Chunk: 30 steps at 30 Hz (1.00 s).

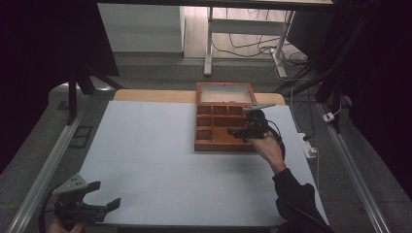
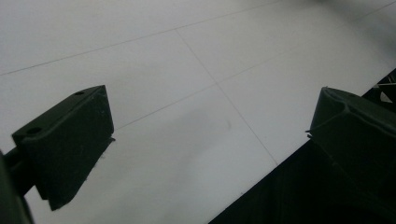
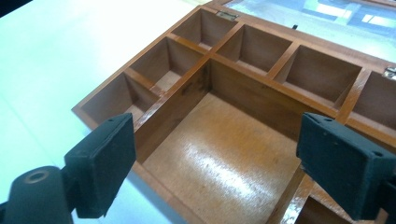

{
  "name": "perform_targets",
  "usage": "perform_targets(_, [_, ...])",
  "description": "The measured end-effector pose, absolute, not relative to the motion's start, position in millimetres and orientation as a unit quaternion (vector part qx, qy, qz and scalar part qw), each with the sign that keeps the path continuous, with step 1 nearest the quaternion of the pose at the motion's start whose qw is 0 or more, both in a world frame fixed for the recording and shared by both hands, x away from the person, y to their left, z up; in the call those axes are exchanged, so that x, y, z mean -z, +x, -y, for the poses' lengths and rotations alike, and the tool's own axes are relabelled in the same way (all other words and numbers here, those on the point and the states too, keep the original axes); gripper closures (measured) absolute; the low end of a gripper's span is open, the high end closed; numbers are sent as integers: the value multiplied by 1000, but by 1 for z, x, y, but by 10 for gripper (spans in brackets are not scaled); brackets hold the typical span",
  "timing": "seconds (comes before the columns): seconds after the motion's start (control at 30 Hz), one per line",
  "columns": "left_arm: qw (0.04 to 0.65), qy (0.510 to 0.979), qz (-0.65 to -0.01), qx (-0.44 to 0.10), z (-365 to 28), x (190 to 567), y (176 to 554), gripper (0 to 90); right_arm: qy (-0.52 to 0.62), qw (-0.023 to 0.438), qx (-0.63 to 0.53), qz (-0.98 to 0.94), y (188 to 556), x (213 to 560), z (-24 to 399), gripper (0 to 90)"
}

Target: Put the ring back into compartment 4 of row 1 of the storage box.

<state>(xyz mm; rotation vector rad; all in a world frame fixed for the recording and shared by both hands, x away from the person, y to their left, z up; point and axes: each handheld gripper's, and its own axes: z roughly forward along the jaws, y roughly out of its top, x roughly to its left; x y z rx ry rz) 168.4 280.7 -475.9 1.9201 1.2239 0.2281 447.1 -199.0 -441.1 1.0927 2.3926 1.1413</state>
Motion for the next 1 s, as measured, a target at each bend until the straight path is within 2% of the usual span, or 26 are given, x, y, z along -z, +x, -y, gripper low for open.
perform_targets(0.27, [410,766,-487,-91,-280,476,168,0,378,122,-390,-830,436,445,199,20])
perform_targets(1.0, [407,767,-487,-94,-279,476,167,0,359,111,-418,-827,383,438,210,0])
